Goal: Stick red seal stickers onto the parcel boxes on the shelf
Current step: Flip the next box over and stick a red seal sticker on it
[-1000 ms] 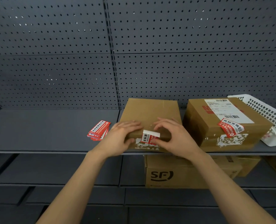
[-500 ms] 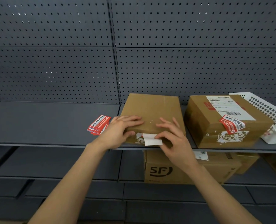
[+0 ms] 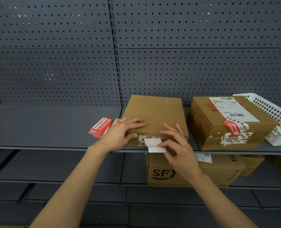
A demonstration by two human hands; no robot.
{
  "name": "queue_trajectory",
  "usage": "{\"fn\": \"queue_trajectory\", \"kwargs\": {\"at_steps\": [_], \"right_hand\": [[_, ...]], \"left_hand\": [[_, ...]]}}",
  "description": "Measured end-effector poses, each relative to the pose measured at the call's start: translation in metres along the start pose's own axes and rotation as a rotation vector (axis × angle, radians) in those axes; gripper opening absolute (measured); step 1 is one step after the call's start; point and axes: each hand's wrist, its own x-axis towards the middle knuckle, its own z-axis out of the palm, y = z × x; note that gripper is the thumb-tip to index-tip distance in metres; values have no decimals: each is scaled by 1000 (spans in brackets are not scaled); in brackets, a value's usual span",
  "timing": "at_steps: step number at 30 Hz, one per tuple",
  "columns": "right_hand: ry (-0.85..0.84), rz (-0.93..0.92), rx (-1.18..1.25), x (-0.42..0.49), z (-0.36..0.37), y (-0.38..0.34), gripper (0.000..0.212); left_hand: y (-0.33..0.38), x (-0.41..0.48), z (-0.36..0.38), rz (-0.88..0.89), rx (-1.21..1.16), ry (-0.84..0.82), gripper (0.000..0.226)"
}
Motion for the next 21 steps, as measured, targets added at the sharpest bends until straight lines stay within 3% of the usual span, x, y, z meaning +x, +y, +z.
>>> {"fn": "queue_trajectory", "kwargs": {"at_steps": [12,21], "right_hand": [[5,48,38,-9,-6,1,17],[118,259,301,-6,-18,-15,9]], "left_hand": [[1,-1,-1,-15,4,-12,62],[7,-2,-3,-36,8,-9,62]]}}
